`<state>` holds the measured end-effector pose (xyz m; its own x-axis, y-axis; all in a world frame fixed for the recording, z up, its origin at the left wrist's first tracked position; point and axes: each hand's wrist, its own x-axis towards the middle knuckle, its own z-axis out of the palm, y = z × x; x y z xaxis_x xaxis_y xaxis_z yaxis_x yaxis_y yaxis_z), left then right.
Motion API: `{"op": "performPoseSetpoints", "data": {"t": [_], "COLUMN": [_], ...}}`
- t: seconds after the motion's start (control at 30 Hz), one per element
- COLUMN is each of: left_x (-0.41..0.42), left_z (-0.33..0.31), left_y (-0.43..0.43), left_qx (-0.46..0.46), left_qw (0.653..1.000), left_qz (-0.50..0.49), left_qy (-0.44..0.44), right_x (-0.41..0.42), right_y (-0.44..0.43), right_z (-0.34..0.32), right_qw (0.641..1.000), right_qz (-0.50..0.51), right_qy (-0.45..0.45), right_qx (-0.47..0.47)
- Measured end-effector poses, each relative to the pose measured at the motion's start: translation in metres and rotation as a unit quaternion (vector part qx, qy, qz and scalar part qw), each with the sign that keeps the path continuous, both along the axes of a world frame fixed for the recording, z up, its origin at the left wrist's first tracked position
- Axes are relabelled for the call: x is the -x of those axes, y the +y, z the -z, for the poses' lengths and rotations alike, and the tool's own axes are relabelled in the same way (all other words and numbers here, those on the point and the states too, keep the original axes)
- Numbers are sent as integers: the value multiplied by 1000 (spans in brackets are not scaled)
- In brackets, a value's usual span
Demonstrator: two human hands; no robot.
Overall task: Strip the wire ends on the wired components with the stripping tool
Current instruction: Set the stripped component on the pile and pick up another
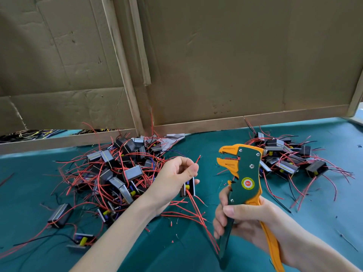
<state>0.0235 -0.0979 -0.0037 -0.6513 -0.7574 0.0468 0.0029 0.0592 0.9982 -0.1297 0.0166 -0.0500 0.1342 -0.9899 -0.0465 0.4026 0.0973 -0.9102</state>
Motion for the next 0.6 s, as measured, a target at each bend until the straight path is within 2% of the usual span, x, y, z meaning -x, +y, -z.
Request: {"op": "performPoseSetpoints", "data": {"t": [0.2, 0.4, 0.6], "left_x": [1, 3, -1], "left_z": [12, 27, 4], "left_y": [-5, -5, -5], "left_qx": [2, 20, 45], "left_qw": [1000, 998, 998], "left_qz": [-3, -2, -17], "left_qy": [-22, -62, 27], "right_x": [-10, -13, -11], "right_y": [15, 17, 17], "right_z": [-18, -22, -22], "right_qw": [998, 997, 998], "right_qz": [9, 32, 26], "right_qy": [-65, -63, -65], "right_qx": [9, -8, -4]}}
